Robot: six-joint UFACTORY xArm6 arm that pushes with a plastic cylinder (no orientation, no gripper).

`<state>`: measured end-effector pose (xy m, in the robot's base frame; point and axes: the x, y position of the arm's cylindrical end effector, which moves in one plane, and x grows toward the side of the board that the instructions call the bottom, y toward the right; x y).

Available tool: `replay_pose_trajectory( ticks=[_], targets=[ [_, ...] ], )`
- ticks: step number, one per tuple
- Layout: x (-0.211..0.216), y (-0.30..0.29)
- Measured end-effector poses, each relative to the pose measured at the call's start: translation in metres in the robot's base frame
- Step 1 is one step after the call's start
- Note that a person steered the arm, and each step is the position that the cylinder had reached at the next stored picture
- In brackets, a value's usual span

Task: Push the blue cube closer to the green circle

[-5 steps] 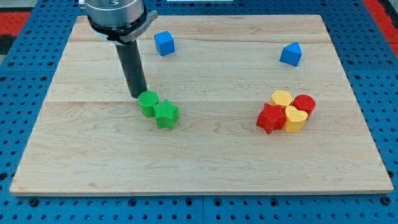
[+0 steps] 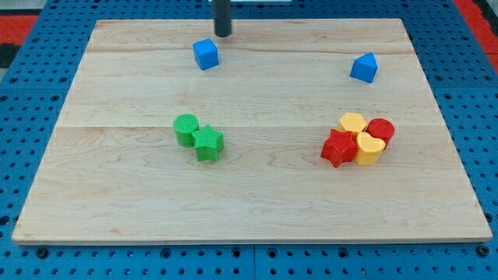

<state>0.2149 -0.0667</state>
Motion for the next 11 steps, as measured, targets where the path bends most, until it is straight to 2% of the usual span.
replay_pose_trajectory(
  ticks=[2,3,5,8,11],
  targets=[
    [0.067,0.013],
    [0.086,-0.015],
    [0.058,-0.06],
    [0.136,-0.064],
    [0.144,-0.086]
  ],
)
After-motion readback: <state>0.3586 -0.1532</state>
